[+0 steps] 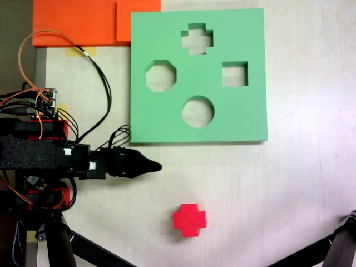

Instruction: Put the cross columnar block into the corresponding hole

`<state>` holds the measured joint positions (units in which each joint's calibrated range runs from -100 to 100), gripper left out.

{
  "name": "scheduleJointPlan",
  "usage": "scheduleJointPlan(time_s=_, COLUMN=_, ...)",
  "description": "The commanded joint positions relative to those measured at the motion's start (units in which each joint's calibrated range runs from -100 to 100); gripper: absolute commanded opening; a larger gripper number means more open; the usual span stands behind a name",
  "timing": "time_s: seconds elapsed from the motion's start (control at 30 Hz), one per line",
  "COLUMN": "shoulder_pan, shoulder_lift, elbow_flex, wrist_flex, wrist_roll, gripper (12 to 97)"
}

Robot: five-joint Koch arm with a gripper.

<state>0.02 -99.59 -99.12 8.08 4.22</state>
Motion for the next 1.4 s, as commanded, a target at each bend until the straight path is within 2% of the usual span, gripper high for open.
scheduleJointPlan(time_s=0.0, shoulder_pan=0.00, shoulder_lift=-0.41, elbow_flex=-0.88, wrist_flex=-5.52, wrist_roll=-0.15, gripper=48.6)
scheduleJointPlan(time_s=0.53, shoulder_pan=0.00, shoulder_lift=-0.41, elbow_flex=-0.88, wrist_flex=-5.52, wrist_roll=-0.15, gripper=48.6)
scheduleJointPlan(time_s=0.63, shoulder_pan=0.00, shoulder_lift=-0.41, elbow_flex=-0.88, wrist_flex=-5.62, wrist_roll=-0.15, gripper=45.8)
scheduleJointPlan(time_s=0.7, shoulder_pan=0.00, shoulder_lift=-0.41, elbow_flex=-0.88, wrist_flex=-5.52, wrist_roll=-0.15, gripper=49.0)
scheduleJointPlan(time_s=0.83, shoulder_pan=0.63, shoulder_lift=-0.41, elbow_flex=-0.88, wrist_flex=-5.52, wrist_roll=0.15, gripper=49.4)
scheduleJointPlan(time_s=0.9, shoulder_pan=0.49, shoulder_lift=-0.41, elbow_flex=-0.88, wrist_flex=-5.33, wrist_roll=5.71, gripper=49.3)
scheduleJointPlan(time_s=1.03, shoulder_pan=-0.78, shoulder_lift=-0.41, elbow_flex=-0.88, wrist_flex=-6.10, wrist_roll=23.30, gripper=45.0)
scheduleJointPlan(time_s=1.1, shoulder_pan=-2.49, shoulder_lift=-0.41, elbow_flex=-0.88, wrist_flex=-8.51, wrist_roll=26.28, gripper=41.5)
scheduleJointPlan(time_s=1.27, shoulder_pan=-3.86, shoulder_lift=-0.41, elbow_flex=22.95, wrist_flex=-45.58, wrist_roll=34.92, gripper=39.6)
scheduleJointPlan(time_s=1.37, shoulder_pan=-3.86, shoulder_lift=-0.41, elbow_flex=30.62, wrist_flex=-55.21, wrist_roll=37.12, gripper=39.6)
